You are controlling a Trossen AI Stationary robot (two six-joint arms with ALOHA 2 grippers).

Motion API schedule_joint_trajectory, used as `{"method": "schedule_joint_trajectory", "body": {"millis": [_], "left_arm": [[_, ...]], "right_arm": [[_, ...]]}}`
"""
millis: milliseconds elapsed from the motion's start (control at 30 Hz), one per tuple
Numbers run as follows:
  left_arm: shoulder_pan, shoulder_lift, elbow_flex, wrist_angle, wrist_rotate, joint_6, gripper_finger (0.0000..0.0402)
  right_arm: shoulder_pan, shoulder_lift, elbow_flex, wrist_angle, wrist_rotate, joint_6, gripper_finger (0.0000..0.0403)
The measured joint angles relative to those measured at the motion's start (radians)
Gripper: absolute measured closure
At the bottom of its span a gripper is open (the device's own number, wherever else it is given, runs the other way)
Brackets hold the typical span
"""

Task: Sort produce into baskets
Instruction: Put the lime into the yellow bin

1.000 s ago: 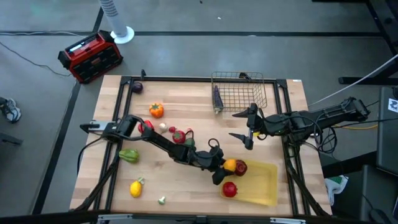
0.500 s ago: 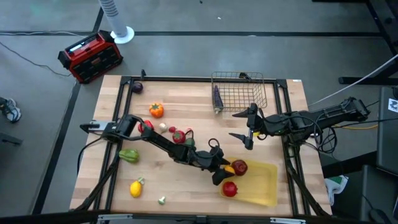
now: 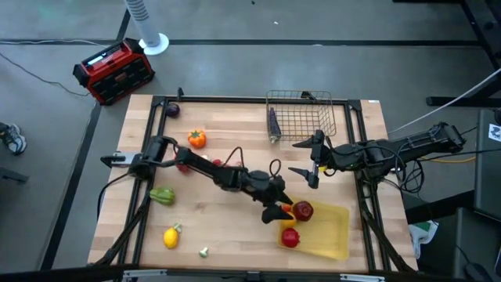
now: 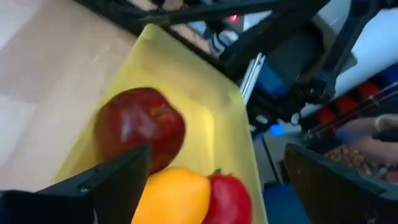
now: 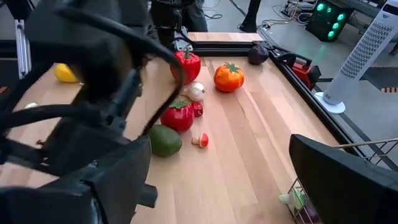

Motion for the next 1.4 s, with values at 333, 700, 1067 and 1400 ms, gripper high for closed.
{"method": "schedule_joint_trajectory", "body": {"millis": [333, 700, 1067, 1400], "left_arm": [[0.098, -0.184, 0.000, -0.517, -0.007, 0.146, 0.0039], [0.159, -0.356, 0.000, -1.127, -0.167, 0.253, 0.0039], [0.135, -0.347, -0.078, -1.144, -0.219, 0.286, 0.0039], [0.126, -0.347, -0.172, -1.048, -0.283, 0.243, 0.0039]], "right_arm": [[0.000, 0.000, 0.000, -0.041, 0.000, 0.000, 0.0026], [0.000, 0.000, 0.000, -0.055, 0.000, 0.000, 0.0026], [0.000, 0.000, 0.000, -0.066, 0.000, 0.006, 0.0026], [0.000, 0.000, 0.000, -0.065, 0.000, 0.006, 0.0026]]}}
